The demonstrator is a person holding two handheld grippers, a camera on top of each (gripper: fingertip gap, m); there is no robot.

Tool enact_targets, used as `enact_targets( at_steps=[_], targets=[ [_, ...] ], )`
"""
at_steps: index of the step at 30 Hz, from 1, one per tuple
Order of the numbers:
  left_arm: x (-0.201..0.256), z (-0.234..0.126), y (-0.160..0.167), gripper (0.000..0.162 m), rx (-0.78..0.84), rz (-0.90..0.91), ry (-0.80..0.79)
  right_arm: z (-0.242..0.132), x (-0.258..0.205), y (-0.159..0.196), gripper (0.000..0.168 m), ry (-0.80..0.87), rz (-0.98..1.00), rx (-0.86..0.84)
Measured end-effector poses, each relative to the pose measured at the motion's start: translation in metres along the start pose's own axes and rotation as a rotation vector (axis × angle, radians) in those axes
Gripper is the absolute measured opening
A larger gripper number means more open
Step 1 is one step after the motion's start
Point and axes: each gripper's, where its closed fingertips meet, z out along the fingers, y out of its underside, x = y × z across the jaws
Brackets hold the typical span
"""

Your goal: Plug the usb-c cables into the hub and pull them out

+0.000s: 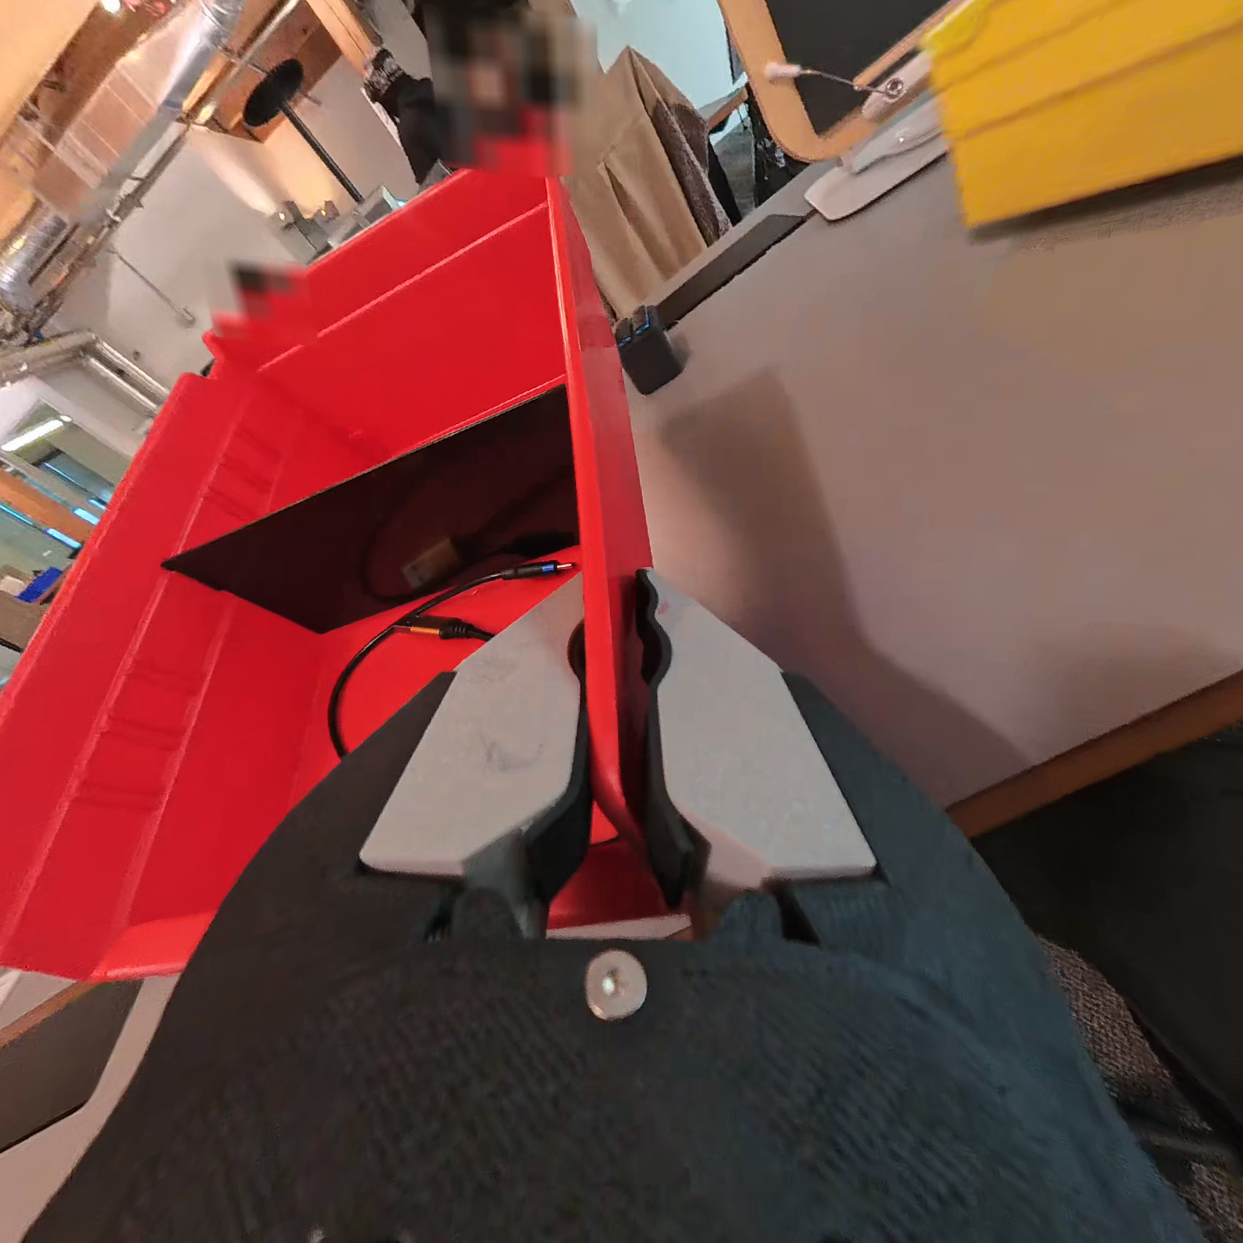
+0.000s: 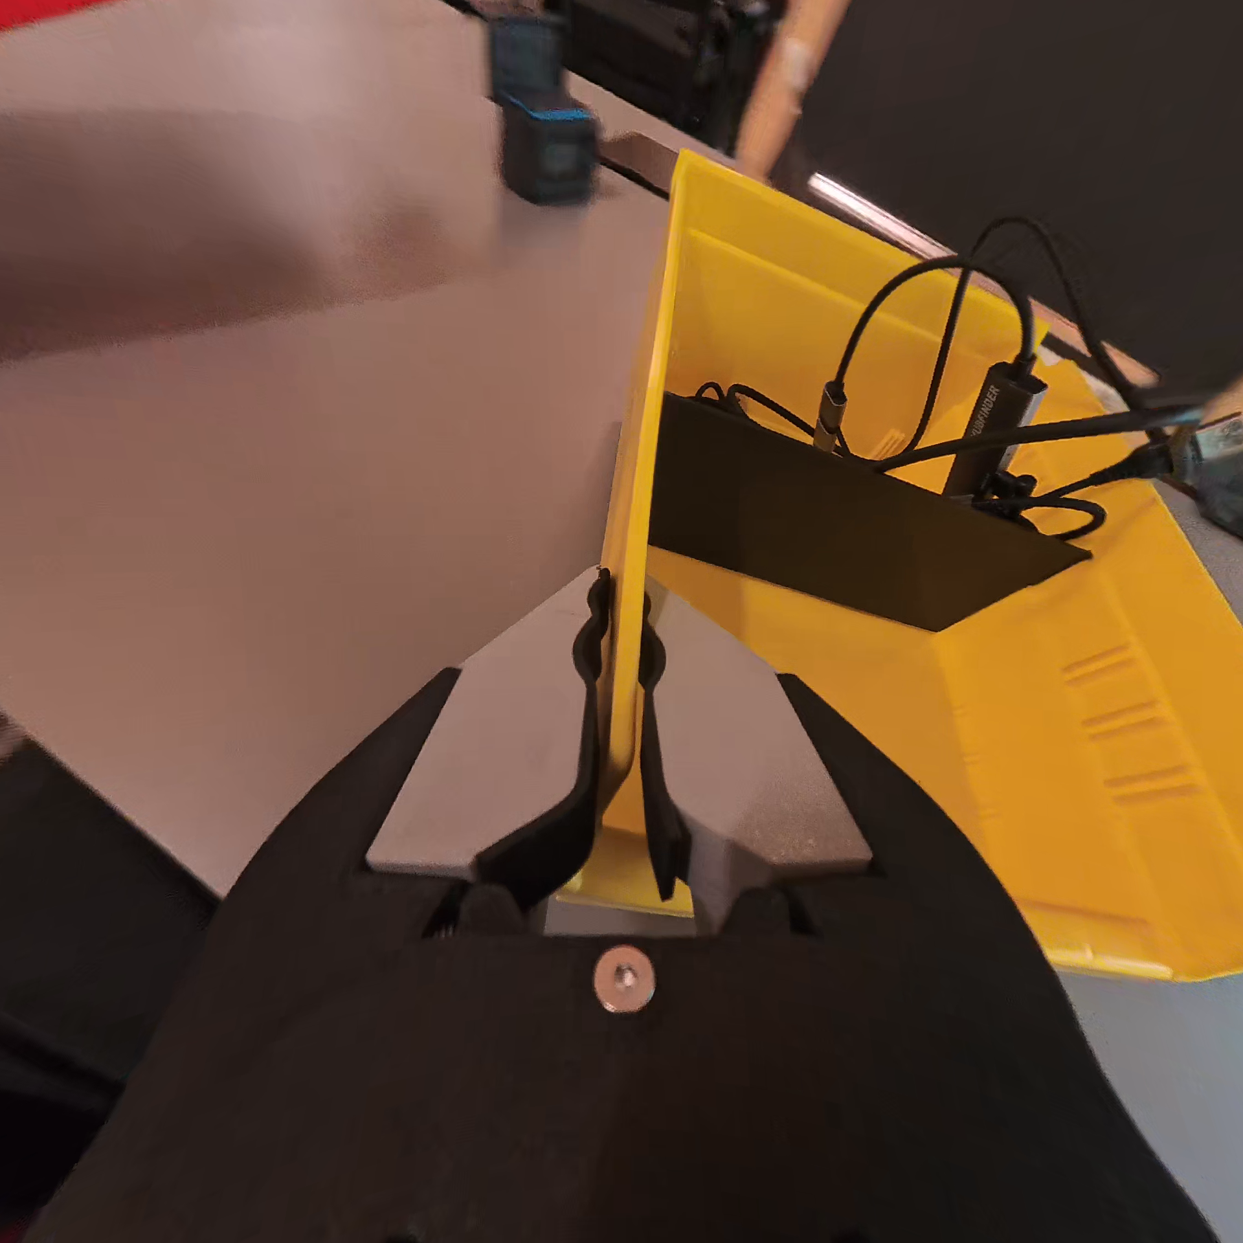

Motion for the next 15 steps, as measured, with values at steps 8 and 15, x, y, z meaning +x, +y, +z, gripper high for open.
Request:
enact_targets(
  at_steps=[8, 15],
  targets=[
    [-0.028, -0.032, 0.009, 0.006, -0.029, 0.019, -0.109, 0.093, -0.236, -0.089, 0.025, -0.321, -0.114, 0.053],
    [-0.076, -0.061, 0.009, 0.006, -0.044, -0.003, -0.213, 0.090, -0.306, -0.165, 0.026, -0.381, -0.158, 0.179]
  ],
)
